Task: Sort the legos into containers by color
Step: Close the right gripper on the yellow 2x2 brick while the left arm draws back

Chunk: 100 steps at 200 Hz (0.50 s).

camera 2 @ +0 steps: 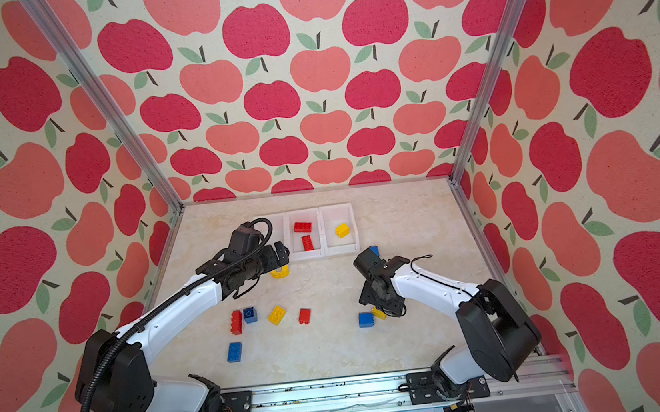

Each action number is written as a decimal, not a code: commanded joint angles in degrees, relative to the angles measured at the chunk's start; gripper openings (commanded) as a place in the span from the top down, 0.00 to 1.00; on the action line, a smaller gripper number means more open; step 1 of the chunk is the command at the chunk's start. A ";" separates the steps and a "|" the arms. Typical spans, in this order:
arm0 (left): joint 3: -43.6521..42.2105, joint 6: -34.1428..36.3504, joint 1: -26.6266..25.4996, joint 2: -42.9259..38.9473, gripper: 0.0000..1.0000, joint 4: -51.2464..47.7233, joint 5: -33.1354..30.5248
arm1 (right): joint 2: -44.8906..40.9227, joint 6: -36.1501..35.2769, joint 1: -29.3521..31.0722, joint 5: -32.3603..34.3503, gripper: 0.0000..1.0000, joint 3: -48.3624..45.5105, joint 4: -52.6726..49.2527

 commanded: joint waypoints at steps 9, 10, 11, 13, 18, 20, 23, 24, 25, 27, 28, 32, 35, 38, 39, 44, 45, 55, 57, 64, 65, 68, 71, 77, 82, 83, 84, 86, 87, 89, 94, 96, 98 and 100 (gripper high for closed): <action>-1.93 -1.22 0.60 -2.09 0.01 0.91 0.55 | 0.42 1.42 -0.30 -0.69 0.31 0.04 0.21; -1.95 -1.23 0.58 -2.09 0.01 0.95 0.55 | 0.46 1.46 -0.26 -0.68 0.31 -0.05 0.21; -2.01 -1.28 0.57 -2.09 0.01 0.98 0.56 | 0.42 1.49 -0.29 -0.75 0.32 -0.04 0.28; -2.07 -1.25 0.57 -2.11 0.01 1.02 0.56 | 0.41 1.48 -0.30 -0.77 0.32 -0.13 0.25; -2.19 -1.32 0.61 -2.31 0.01 1.05 0.51 | 0.41 1.58 -0.30 -0.81 0.33 -0.30 0.32; -2.23 -1.32 0.64 -2.32 0.01 1.01 0.55 | 0.41 1.63 -0.30 -0.94 0.34 -0.35 0.33; -2.28 -1.39 0.65 -2.39 0.01 1.00 0.56 | 0.41 1.67 -0.31 -0.97 0.34 -0.38 0.37; -2.35 -1.36 0.70 -2.42 0.01 1.00 0.56 | 0.45 1.72 -0.31 -0.99 0.34 -0.39 0.38; -2.38 -1.34 0.67 -2.43 0.01 1.00 0.56 | 0.47 1.74 -0.31 -1.00 0.35 -0.44 0.43; -2.36 -1.42 0.66 -2.44 0.01 0.93 0.56 | 0.48 1.72 -0.31 -1.01 0.35 -0.60 0.46; -2.43 -1.42 0.65 -2.44 0.01 0.97 0.56 | 0.49 1.75 -0.31 -1.05 0.35 -0.63 0.42; -2.42 -1.48 0.74 -2.46 0.01 0.91 0.56 | 0.50 1.81 -0.31 -1.14 0.35 -0.64 0.46; -2.42 -1.40 0.74 -2.47 0.01 0.91 0.51 | 0.56 1.83 -0.24 -1.18 0.35 -0.73 0.47; -2.41 -1.37 0.74 -2.52 0.01 0.88 0.55 | 0.59 1.91 -0.30 -1.26 0.35 -0.74 0.44; -2.46 -1.39 0.78 -2.57 0.01 0.85 0.51 | 0.63 1.94 -0.30 -1.34 0.36 -0.88 0.44; -2.42 -1.36 0.87 -2.61 0.01 0.88 0.48 | 0.67 1.93 -0.31 -1.52 0.36 -0.98 0.40; -2.46 -1.34 0.85 -2.61 0.01 0.89 0.52 | 0.67 1.93 -0.31 -1.52 0.36 -0.98 0.40; -2.42 -1.33 0.96 -2.77 0.01 0.87 0.47 | 0.82 1.98 -0.31 -1.71 0.36 -1.21 0.53; -2.44 -1.33 0.93 -2.81 0.01 0.88 0.47 | 0.84 1.98 -0.31 -1.71 0.36 -1.26 0.55; -2.43 -1.33 1.00 -2.84 0.01 0.88 0.47 | 1.00 1.97 -0.30 -1.80 0.37 -1.42 0.63; -2.47 -1.33 1.00 -2.86 0.01 0.90 0.47 | 0.97 1.91 -0.31 -1.80 0.37 -1.44 0.64; -2.42 -1.28 1.08 -2.91 0.01 0.88 0.54 | 1.06 1.97 -0.30 -1.85 0.37 -1.49 0.58; -2.42 -1.29 1.10 -2.87 0.01 0.84 0.54 | 1.03 1.96 -0.30 -1.81 0.38 -1.45 0.55; -2.35 -1.24 1.21 -2.92 0.01 0.75 0.54 | 1.11 1.83 -0.31 -1.80 0.40 -1.55 0.63; -2.34 -1.25 1.23 -2.93 0.01 0.77 0.56 | 1.19 1.85 -0.31 -1.87 0.41 -1.59 0.65; -2.33 -1.24 1.25 -2.91 0.01 0.75 0.56 | 1.24 1.81 -0.31 -1.88 0.41 -1.56 0.65; -2.37 -1.24 1.26 -2.85 0.01 0.79 0.56 | 1.30 1.74 -0.31 -1.89 0.41 -1.56 0.67; -2.34 -1.24 1.20 -2.87 0.01 0.77 0.56 | 1.33 1.75 -0.31 -1.89 0.41 -1.55 0.71; -2.33 -1.24 1.19 -2.83 0.01 0.80 0.56 | 1.35 1.76 -0.31 -1.89 0.42 -1.54 0.72; -2.37 -1.28 1.18 -2.87 0.01 0.75 0.56 | 1.37 1.68 -0.31 -1.89 0.42 -1.54 0.71; -2.25 -1.24 1.22 -2.93 0.01 0.78 0.56 | 1.54 1.59 -0.28 -1.97 0.43 -1.59 0.74; -2.24 -1.24 1.26 -2.94 0.01 0.77 0.56 | 1.66 1.48 -0.30 -1.98 0.44 -1.48 0.72; -2.24 -1.24 1.20 -2.89 0.01 0.74 0.56 | 1.69 1.48 -0.30 -2.02 0.44 -1.46 0.69; -2.24 -1.22 1.27 -2.91 0.01 0.74 0.56 | 1.74 1.43 -0.31 -1.99 0.44 -1.43 0.62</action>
